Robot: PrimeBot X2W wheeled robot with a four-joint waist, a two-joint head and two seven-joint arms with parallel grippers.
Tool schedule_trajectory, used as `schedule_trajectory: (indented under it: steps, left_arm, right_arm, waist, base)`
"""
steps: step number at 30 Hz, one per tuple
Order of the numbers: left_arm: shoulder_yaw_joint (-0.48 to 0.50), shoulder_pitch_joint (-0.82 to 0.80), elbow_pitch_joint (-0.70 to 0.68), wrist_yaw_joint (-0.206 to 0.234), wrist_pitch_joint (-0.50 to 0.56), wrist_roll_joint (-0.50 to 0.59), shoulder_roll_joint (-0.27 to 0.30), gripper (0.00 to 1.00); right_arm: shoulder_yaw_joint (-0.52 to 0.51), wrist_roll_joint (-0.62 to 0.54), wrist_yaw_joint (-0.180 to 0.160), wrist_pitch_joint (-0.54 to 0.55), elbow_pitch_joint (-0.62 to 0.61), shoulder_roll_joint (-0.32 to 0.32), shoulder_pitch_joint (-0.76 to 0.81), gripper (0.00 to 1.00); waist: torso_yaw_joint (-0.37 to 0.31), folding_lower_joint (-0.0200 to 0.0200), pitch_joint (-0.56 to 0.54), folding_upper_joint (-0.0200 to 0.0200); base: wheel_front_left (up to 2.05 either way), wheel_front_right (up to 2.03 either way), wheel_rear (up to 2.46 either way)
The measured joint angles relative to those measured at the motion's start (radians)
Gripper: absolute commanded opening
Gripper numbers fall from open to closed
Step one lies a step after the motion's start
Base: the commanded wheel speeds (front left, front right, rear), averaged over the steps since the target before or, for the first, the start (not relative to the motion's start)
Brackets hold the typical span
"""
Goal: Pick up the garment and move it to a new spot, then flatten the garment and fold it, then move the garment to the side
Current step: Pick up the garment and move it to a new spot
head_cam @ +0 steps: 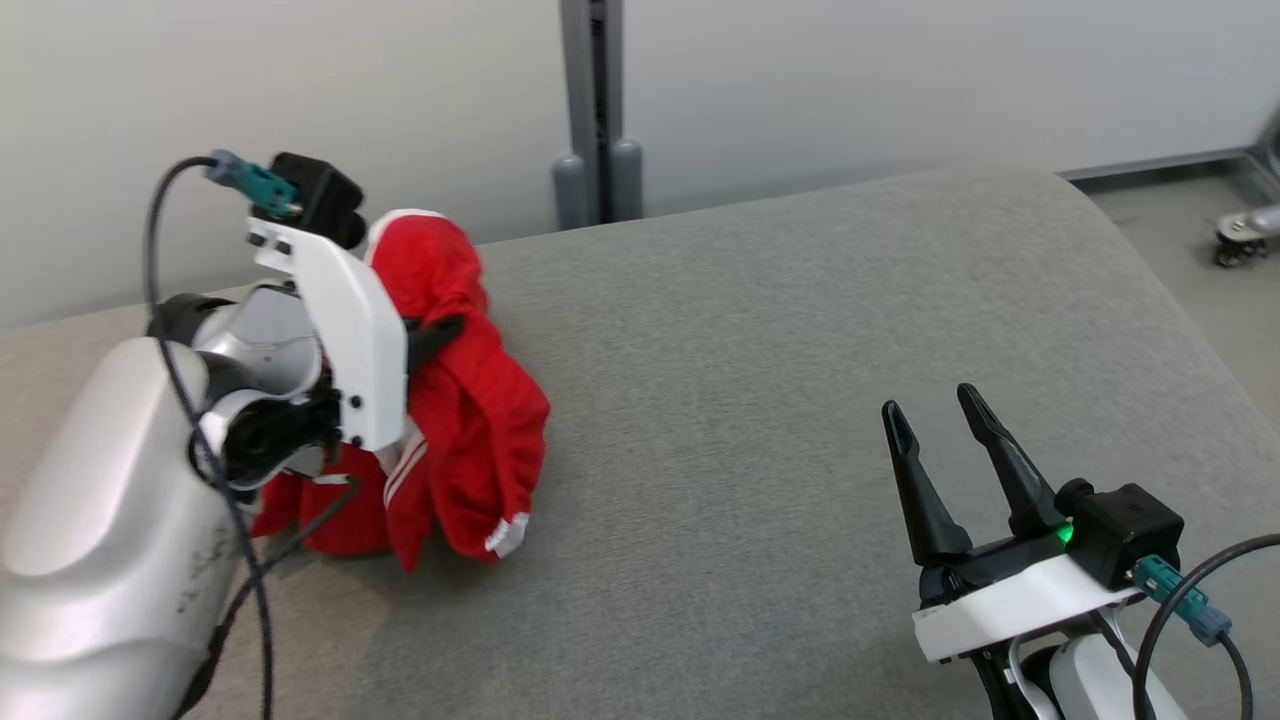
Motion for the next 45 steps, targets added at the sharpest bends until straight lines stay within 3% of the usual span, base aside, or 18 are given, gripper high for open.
schedule_trajectory:
  steps: [7,12,20,25,26,27,28,38,45]
  left_arm:
    - [-0.077,-0.045,0.098,0.000,-0.053,0.019,-0.113,0.00]
    - [-0.109,-0.087,0.239,0.000,-0.140,0.015,-0.229,0.00]
    - [-0.199,-0.105,0.321,0.000,-0.237,-0.051,-0.306,0.00]
    - [-0.270,-0.129,0.376,0.000,-0.293,-0.085,-0.312,0.00]
    - [-0.286,-0.133,0.386,0.000,-0.300,-0.093,-0.314,0.10]
    - [-0.299,-0.136,0.394,0.000,-0.307,-0.101,-0.316,0.46]
    - [-0.313,-0.140,0.400,0.000,-0.312,-0.110,-0.316,1.00]
    - [-0.416,-0.174,0.377,0.000,-0.431,-0.179,-0.317,1.00]
    - [-0.451,-0.179,0.359,0.000,-0.575,-0.147,-0.280,1.00]
  right_arm:
    - [0.007,0.007,0.000,0.000,0.001,0.000,-0.014,1.00]
    - [0.007,0.012,0.000,0.000,-0.003,0.001,-0.019,1.00]
    - [0.017,0.012,0.000,0.000,0.006,0.004,-0.021,1.00]
    - [0.029,0.012,0.000,0.000,0.014,0.006,-0.033,1.00]
    - [0.030,0.012,0.000,0.000,0.015,0.005,-0.038,1.00]
    - [0.032,0.012,0.000,0.000,0.015,0.005,-0.041,1.00]
    - [0.034,0.012,0.000,0.000,0.016,0.005,-0.041,1.00]
    - [0.002,0.012,0.000,0.000,0.024,-0.021,-0.036,1.00]
    - [-0.031,0.004,0.000,0.000,0.016,-0.042,-0.018,1.00]
  waist:
    - [-0.091,0.0000,0.028,0.0000]
    - [-0.142,0.0000,0.069,0.0000]
    - [-0.169,0.0000,0.098,0.0000]
    - [-0.162,0.0000,0.102,0.0000]
    - [-0.160,0.0000,0.101,0.0000]
    - [-0.158,0.0000,0.100,0.0000]
    - [-0.155,0.0000,0.099,0.0000]
    - [-0.101,0.0000,0.072,0.0000]
    - [-0.046,0.0000,0.043,-0.0001]
  base:
    - [0.00,0.00,0.00]
    - [0.00,0.00,0.00]
    - [0.00,0.00,0.00]
    - [0.00,0.00,0.00]
    - [0.00,0.00,0.00]
    - [0.00,0.00,0.00]
    - [0.00,0.00,0.00]
    - [0.00,0.00,0.00]
    - [0.00,0.00,0.00]
